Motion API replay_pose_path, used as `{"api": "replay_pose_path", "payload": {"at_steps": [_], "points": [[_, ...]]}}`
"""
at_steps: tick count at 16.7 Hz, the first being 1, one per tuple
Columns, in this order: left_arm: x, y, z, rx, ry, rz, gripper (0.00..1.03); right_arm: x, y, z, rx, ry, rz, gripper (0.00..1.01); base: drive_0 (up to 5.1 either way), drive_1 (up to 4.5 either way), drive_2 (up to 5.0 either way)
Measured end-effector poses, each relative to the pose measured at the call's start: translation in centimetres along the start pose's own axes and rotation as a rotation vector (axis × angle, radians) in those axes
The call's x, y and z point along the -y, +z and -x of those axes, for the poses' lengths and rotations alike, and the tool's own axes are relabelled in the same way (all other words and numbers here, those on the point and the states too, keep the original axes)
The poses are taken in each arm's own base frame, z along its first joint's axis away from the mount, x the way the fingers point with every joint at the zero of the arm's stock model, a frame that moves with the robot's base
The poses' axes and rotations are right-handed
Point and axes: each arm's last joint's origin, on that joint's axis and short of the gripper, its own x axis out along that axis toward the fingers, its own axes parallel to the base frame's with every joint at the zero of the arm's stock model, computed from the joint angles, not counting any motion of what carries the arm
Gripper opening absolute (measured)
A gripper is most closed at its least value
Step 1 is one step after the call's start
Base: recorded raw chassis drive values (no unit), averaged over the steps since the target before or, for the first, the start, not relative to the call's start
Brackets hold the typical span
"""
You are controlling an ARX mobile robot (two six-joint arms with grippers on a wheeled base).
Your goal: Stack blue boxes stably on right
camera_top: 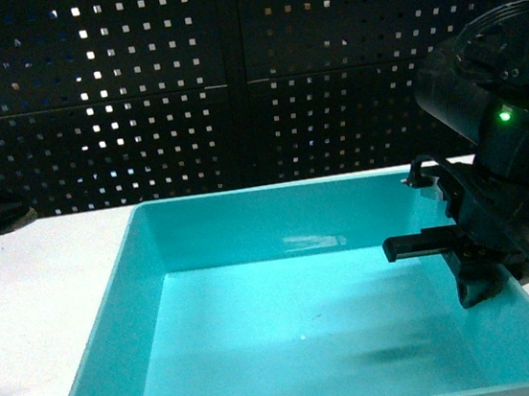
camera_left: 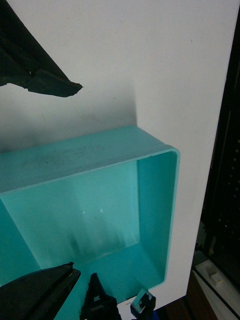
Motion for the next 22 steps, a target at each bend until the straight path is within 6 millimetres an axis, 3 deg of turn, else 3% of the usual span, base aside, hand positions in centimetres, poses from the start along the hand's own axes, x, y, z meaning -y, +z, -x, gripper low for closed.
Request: {"api": "replay_pose_path", "payload": {"at_steps": [16, 20, 21, 22], "points": [[0.0, 0.0, 0.0, -0.001, 0.001, 0.001, 0.98, -0.6, -0.5, -0.3, -0.002, 0.060, 0.053, 0.02, 0.0, 0.00, 0.0], [-0.3, 3.8, -3.2, -0.151, 0.105, 0.137, 0.98, -0.6, -0.6, -0.3, -0.005, 0.062, 0.052, 0.02, 0.0, 0.00, 0.0], [0.2, 4.2, -4.4, -0.197, 0.111, 0.144, 0.98, -0.6, -0.6, -0.3, -0.005, 0.061, 0.052, 0.02, 0.0, 0.00, 0.0], [1.1, 4.6, -7.2, -0.248, 0.169, 0.084, 0.98, -0.6, -0.6, -0.3, -0.005, 0.063, 0.053, 0.02, 0.0, 0.00, 0.0]]}}
